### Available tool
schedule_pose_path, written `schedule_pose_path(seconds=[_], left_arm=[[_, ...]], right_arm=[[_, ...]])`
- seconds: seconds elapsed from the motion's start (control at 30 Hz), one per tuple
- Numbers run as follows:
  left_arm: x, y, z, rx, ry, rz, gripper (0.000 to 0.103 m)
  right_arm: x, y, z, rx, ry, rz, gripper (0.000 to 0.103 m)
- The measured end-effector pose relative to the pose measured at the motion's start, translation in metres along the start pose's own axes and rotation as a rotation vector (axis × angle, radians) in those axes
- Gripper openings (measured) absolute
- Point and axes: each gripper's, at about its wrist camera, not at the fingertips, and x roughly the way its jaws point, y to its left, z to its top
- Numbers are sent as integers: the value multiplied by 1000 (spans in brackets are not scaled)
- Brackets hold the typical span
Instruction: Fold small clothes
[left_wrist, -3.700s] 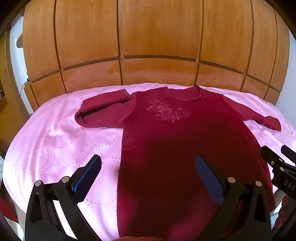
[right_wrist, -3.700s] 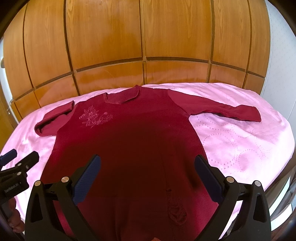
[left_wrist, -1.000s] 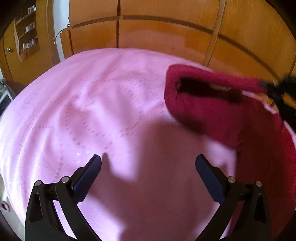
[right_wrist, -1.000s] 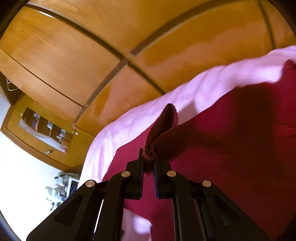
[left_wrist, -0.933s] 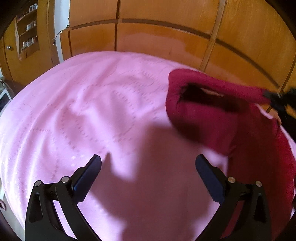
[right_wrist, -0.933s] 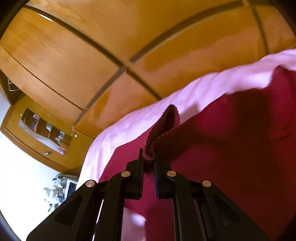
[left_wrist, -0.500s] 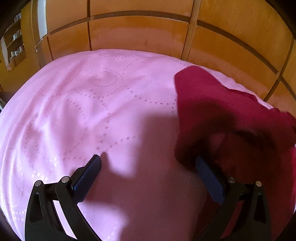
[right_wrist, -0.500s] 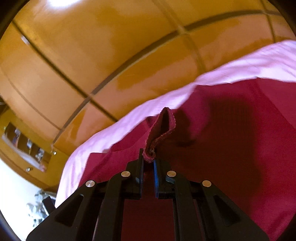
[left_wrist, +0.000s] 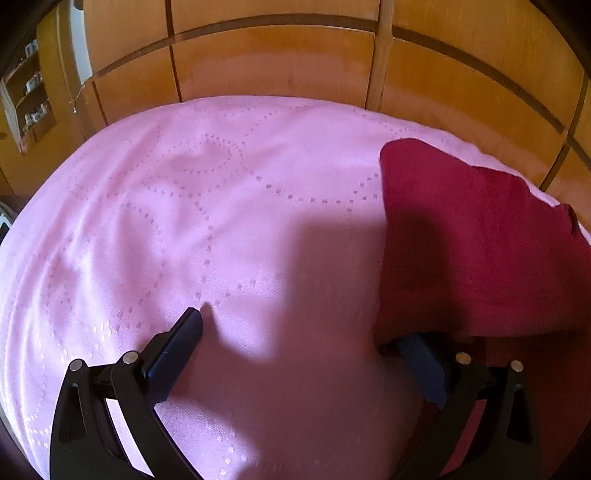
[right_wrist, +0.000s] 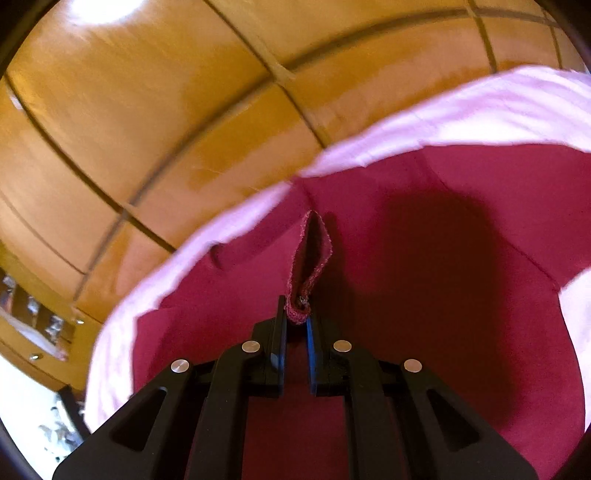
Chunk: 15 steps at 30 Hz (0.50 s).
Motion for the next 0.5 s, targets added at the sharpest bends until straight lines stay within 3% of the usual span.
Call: schedule_pose_path(seconds=[0.07,0.2,0.3,0.4,0.5], left_arm=[[-4,-5,-5,12,5,-8,101],[-28,2,-20,34,-10,-13,101],[-59,14,-25,-32,-104,-12,101],[-80,16,-17,-107,-182,-43,101],[-73,-7,4,-69,-158,-91,101]], right_arm=[[11,-10,-7,24,24,-32,8],[13,-16,-14,19,-13,-16,8],[12,-21,-18,22,-25,10,8],[13,-26,-20,49,-33,45,8],[10,-27,-22,51,-44,56,8]])
